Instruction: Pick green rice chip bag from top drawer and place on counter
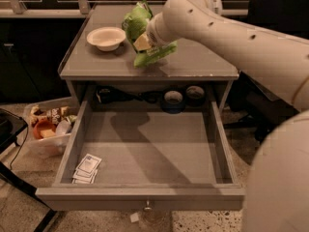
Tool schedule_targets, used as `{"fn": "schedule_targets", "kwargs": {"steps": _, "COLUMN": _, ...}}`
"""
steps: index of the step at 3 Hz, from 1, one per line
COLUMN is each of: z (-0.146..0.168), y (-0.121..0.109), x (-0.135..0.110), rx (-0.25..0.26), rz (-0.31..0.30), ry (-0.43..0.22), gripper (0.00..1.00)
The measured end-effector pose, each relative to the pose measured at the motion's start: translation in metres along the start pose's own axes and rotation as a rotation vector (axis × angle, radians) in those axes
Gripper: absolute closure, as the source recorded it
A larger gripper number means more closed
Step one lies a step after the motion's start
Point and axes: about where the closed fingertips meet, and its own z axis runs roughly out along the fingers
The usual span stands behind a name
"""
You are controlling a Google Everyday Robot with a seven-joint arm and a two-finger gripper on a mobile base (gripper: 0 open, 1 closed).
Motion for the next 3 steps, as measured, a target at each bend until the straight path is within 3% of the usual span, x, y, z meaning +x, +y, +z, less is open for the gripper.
{"fn": "schedule_targets", "kwargs": {"steps": 1, "z": 0.023, "y": -0.018, "x": 0.004, "rx": 0.082, "rz": 0.059, "ry": 0.052, "gripper": 0.58}}
{"fn": "schedule_targets", "kwargs": {"steps": 3, "z": 0.039, "y": -0.042, "x": 0.016, "rx": 0.201, "rz": 0.205, "ry": 0.147, "gripper": 0.11}}
